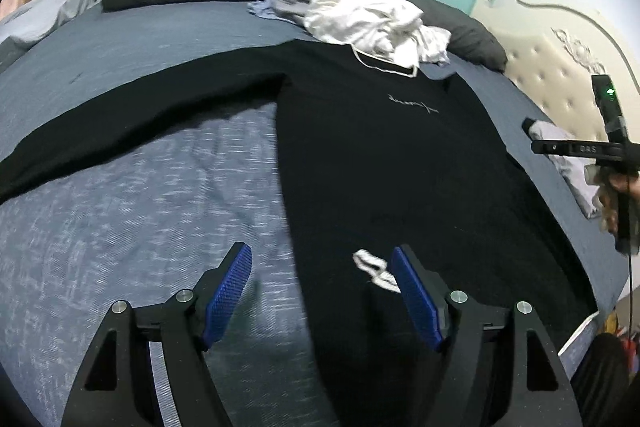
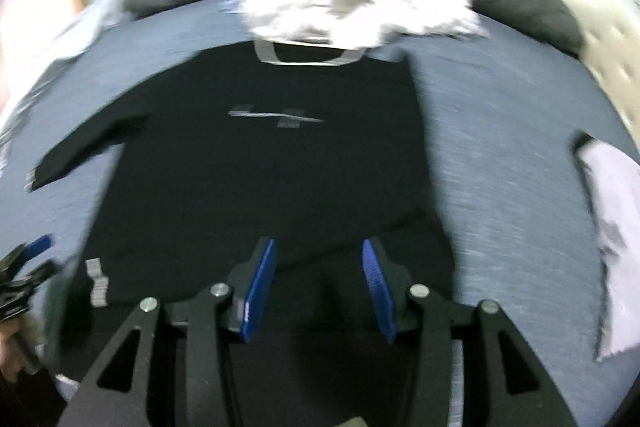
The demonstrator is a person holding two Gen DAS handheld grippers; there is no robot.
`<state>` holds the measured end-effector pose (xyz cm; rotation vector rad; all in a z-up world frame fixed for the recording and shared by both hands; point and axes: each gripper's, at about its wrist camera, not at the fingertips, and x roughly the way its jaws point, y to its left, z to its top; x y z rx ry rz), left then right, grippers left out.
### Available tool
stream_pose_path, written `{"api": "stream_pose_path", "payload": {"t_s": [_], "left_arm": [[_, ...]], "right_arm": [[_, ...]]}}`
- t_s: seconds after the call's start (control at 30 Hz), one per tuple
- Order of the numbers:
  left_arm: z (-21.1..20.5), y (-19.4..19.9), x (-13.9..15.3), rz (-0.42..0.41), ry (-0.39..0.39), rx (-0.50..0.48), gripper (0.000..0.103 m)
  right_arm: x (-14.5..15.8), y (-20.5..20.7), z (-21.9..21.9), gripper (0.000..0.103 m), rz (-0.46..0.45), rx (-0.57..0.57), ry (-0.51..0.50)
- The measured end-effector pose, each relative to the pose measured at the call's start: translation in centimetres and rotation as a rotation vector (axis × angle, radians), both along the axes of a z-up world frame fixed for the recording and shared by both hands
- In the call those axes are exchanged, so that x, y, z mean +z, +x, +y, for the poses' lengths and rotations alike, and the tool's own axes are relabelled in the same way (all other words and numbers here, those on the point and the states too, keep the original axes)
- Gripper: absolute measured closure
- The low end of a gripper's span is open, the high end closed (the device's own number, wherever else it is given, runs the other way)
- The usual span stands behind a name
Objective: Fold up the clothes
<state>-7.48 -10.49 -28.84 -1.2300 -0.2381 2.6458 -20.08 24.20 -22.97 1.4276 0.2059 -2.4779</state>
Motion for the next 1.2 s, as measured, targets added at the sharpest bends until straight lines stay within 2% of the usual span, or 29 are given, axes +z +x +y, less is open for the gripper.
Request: {"api": "stream_pose_path", "payload": {"t_s": [0.4, 0.67, 0.73, 0.97, 1.2], "left_arm": [[3.9, -3.4, -1.0, -0.033, -0.049, -0.045, 0.026], [6.3, -5.3, -0.7, -0.029, -0.062, -0.086, 0.026], [6.7, -5.5, -0.3, -0.024, -0.071, -0.091, 0.026], [5.1, -5.1, 2.1, 0.022, -0.029, -0.045, 0.026], [5.9, -6.1, -1.2, -0.072, -0.031, -0.065, 0.025]], "right_arm": [[-4.3, -4.8, 7.2, 0.057, -0.003, -0.079, 0.148], [-7.6, -7.7, 6.9, 0.057, -0.021, -0.067, 0.197], [-7.8, -8.2, 6.9, 0.057, -0.006, -0.068, 0.2], [-7.9, -9.0, 7.7, 0.057, 0.007, -0.098, 0.179], [-8.0, -9.6, 8.6, 0.057, 0.009, -0.131, 0.153]]}}
